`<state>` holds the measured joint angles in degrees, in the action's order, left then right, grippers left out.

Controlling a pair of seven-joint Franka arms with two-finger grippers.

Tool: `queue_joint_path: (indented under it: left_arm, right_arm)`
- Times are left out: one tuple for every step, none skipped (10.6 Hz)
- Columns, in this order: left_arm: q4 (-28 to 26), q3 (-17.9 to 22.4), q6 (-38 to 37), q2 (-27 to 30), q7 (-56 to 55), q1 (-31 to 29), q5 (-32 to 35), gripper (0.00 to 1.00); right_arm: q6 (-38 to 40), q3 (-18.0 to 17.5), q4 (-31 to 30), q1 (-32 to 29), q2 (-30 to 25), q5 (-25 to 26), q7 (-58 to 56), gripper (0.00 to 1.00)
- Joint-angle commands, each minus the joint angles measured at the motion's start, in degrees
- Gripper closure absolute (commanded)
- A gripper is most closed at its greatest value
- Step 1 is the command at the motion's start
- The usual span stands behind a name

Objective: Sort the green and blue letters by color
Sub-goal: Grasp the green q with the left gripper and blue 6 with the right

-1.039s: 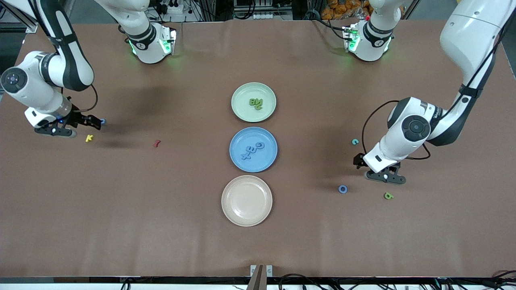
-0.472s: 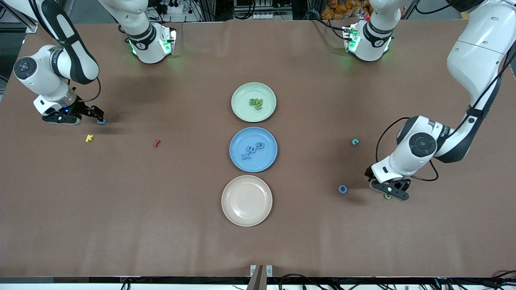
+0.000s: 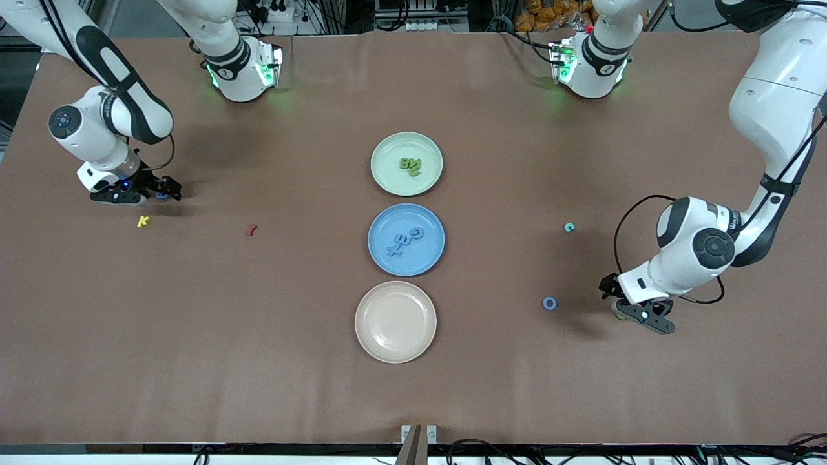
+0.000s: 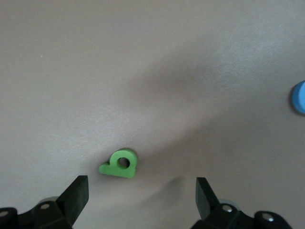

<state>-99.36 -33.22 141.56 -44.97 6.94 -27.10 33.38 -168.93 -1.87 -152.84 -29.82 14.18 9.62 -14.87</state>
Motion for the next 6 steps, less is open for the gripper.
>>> queue_joint_path:
  left_arm:
    - [1.63,-0.09,-0.32,-0.82,4.74,0.03,-6.04,0.03]
    - [2.41,-0.09,-0.67,-1.17,5.8,0.03,-6.04,0.03]
    - [3.2,0.0,-1.37,-1.61,7.37,0.03,-6.04,0.06]
    - [3.99,0.0,-2.16,-1.96,8.96,0.03,-6.13,0.06]
    - [4.96,0.43,-2.69,-2.31,10.1,0.2,-6.13,0.06]
    - [5.75,1.22,-2.87,-2.66,11.42,0.73,-6.13,0.06]
  right_arm:
    - [-0.18,-0.77,-0.35,-1.83,-0.47,0.84,0.1,0.13]
    - [0.78,-0.77,-0.44,-2.0,-1.52,0.93,0.1,0.11]
    - [1.75,-0.77,-0.87,-2.09,-2.75,0.93,0.1,0.11]
    - [2.28,-0.77,-1.31,-2.09,-3.63,0.84,0.1,0.11]
    - [2.29,-0.77,-1.75,-2.18,-3.98,0.93,0.1,0.15]
    - [2.29,-0.77,-1.93,-2.09,-3.99,0.84,0.1,0.25]
